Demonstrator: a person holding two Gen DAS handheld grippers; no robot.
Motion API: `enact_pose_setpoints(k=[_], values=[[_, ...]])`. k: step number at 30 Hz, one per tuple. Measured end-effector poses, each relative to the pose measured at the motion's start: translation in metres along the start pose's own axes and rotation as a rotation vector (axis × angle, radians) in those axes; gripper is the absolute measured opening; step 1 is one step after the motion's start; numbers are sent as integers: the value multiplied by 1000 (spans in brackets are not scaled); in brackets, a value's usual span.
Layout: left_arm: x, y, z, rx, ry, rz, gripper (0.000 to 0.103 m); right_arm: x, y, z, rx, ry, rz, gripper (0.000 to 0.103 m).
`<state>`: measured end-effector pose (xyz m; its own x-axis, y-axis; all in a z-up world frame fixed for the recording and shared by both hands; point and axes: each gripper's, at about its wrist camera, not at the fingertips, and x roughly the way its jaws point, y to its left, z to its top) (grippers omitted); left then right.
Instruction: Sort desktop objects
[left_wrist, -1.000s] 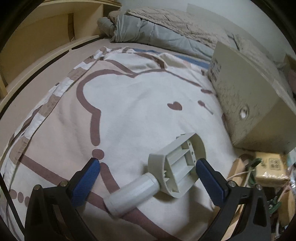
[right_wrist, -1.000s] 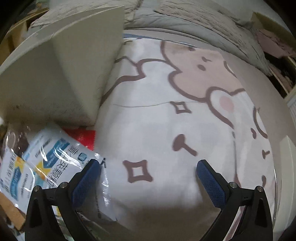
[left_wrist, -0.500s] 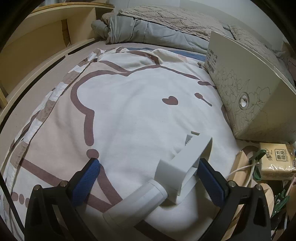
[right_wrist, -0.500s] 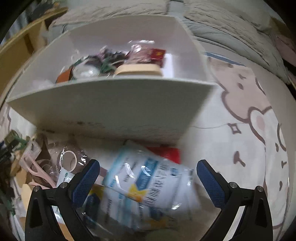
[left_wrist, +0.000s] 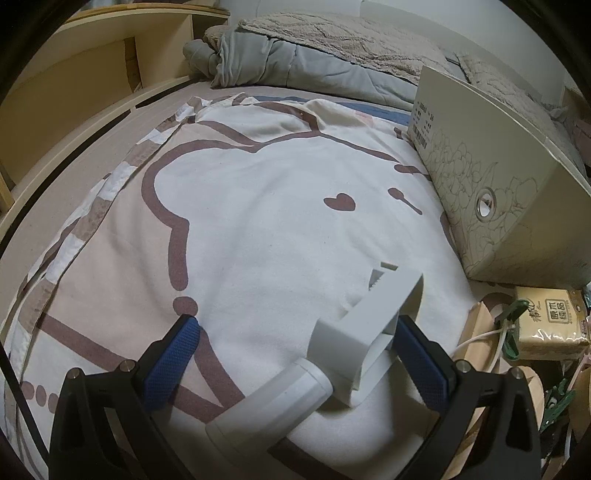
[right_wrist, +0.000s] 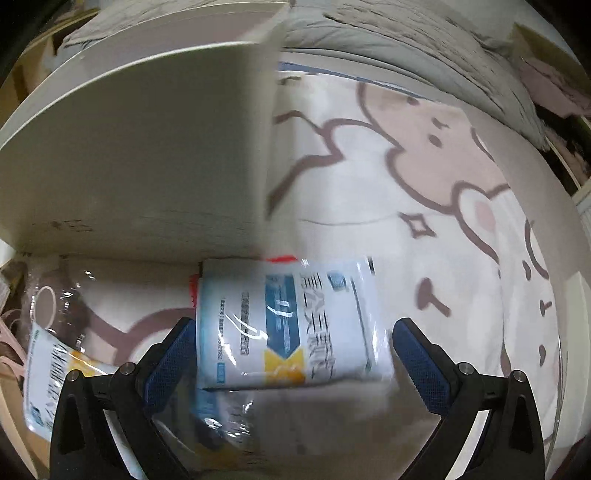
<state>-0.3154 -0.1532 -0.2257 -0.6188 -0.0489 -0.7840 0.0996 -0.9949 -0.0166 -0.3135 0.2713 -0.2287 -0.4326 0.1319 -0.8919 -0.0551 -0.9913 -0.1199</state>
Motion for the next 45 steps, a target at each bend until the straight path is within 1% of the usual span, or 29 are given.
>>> enact_pose_setpoints(k=[8,13,17,22,25,29,32,34,37,39,42,45], values=[[-3,3,2,-12,0,-5,103,-3,-39,0,52,-34,-2,103],[-10,11,4,-52,-13,6,103,-4,-63,0,97,-47,1,103],[-15,23,4,-95,-5,22,103,-4,-74,4,90,-51,-25,103],[-21,31,2,-105,-1,54,103,2,-87,9,85,-57,-65,103],[-25,35,0,-105,0,70,103,6,-98,13,100,-59,-71,103],[-28,42,-1,-118,5,82,103,13,-106,18,104,-66,-49,103],[-36,43,-1,-122,-14,41,103,18,-106,21,88,-79,-2,103],[-43,40,-1,-103,-40,-3,103,21,-103,22,63,-92,21,103],[-49,28,-2,-49,-56,-21,103,25,-100,22,29,-122,25,103],[-50,18,-5,5,-52,-25,103,27,-100,20,16,-139,33,103],[-46,9,-7,55,-45,-23,103,32,-104,16,35,-155,66,103],[-38,5,-4,68,-25,-43,103,33,-105,16,44,-161,79,103]])
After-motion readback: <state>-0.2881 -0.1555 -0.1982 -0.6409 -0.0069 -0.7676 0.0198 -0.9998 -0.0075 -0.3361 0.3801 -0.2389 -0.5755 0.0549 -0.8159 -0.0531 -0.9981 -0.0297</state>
